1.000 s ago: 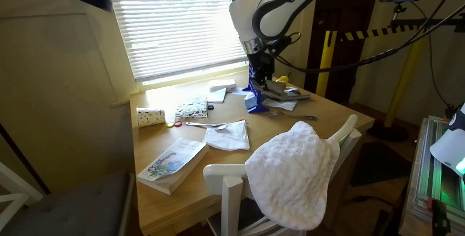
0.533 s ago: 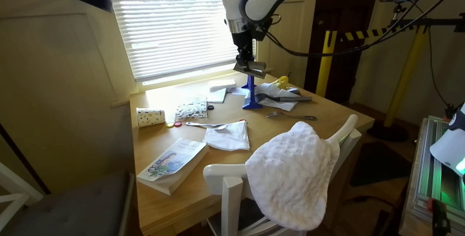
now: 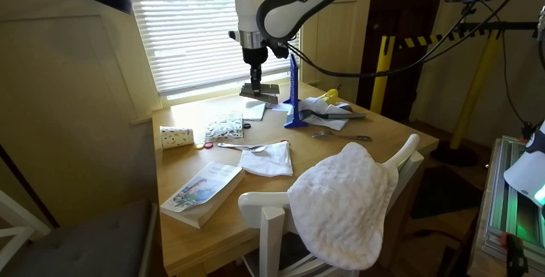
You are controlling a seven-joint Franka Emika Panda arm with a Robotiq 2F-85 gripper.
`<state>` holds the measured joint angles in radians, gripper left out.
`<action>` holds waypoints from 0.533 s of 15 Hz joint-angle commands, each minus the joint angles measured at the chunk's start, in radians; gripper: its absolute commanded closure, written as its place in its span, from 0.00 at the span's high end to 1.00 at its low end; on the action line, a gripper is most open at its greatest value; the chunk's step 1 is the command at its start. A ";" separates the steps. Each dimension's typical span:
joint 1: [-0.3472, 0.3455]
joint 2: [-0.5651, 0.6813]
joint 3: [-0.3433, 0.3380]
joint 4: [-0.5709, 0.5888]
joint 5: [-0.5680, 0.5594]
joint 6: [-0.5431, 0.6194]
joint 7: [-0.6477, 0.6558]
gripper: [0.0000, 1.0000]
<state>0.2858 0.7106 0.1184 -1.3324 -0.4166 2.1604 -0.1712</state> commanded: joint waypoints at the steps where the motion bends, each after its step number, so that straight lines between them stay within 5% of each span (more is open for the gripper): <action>1: 0.014 0.013 -0.012 0.017 0.013 0.002 -0.017 0.36; 2: 0.014 0.020 -0.012 0.025 0.013 0.003 -0.026 0.36; 3: 0.012 0.022 -0.012 0.030 0.013 0.003 -0.032 0.11; 8: -0.002 0.177 0.036 0.142 0.027 -0.013 -0.262 0.11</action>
<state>0.2893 0.7770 0.1330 -1.2955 -0.4116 2.1432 -0.3002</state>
